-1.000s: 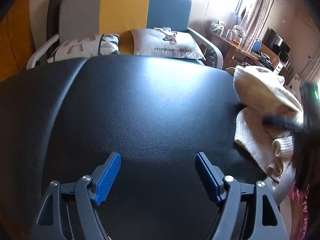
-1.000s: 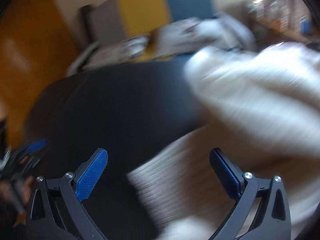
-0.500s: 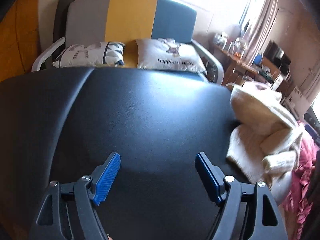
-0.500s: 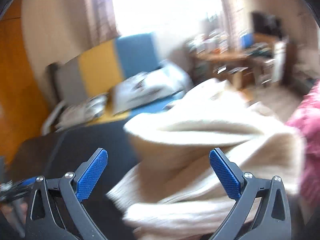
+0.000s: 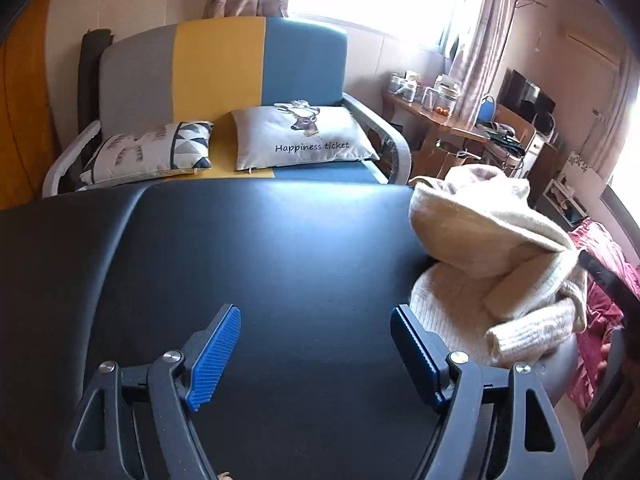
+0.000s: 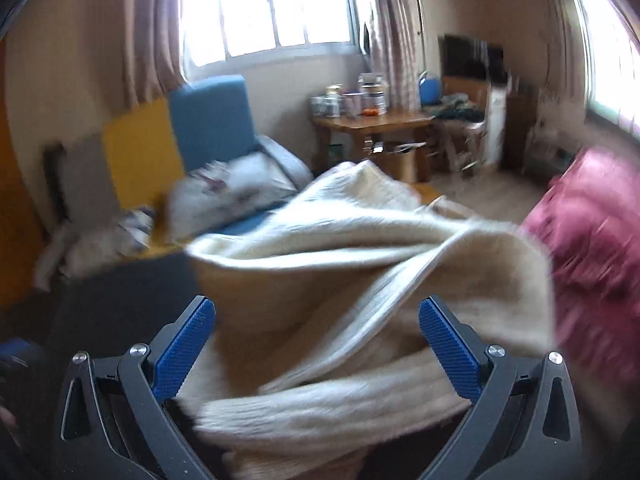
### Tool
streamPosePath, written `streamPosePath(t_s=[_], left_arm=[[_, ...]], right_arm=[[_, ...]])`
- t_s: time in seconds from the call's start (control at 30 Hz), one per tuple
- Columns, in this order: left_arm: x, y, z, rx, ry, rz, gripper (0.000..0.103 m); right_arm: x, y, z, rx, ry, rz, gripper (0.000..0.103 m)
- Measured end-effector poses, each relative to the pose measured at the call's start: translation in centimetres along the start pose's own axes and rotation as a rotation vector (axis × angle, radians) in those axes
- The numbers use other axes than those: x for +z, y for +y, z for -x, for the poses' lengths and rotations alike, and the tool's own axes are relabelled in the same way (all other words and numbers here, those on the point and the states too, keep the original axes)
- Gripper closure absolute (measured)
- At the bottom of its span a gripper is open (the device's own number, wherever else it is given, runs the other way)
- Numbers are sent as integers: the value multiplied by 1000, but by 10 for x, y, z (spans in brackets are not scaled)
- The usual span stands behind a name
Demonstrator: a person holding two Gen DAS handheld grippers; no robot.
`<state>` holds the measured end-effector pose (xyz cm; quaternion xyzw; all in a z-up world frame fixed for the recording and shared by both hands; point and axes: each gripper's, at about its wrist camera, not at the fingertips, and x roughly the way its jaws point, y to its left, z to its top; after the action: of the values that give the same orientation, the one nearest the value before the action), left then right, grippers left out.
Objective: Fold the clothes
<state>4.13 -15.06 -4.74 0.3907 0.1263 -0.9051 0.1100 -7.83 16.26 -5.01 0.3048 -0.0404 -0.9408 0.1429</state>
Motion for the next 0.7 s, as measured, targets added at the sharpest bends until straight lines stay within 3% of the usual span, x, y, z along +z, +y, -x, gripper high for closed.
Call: streamPosePath(t_s=[0.07, 0.2, 0.33, 0.43, 0.7], left_arm=[[-9, -7, -3, -7, 21, -17, 24], [-27, -12, -9, -36, 64, -27, 24], [-38, -15, -14, -49, 92, -39, 25], [-41, -18, -19, -48, 109, -54, 25], [-30, -53, -21, -96, 94, -113, 25]], right_arm=[[-10, -2, 7, 64, -23, -38, 0], [-15, -6, 11, 212, 20, -42, 0], [-11, -15, 15, 411, 25, -88, 0], [-7, -10, 12, 393, 55, -75, 0], [-23, -1, 7, 60, 22, -65, 0]])
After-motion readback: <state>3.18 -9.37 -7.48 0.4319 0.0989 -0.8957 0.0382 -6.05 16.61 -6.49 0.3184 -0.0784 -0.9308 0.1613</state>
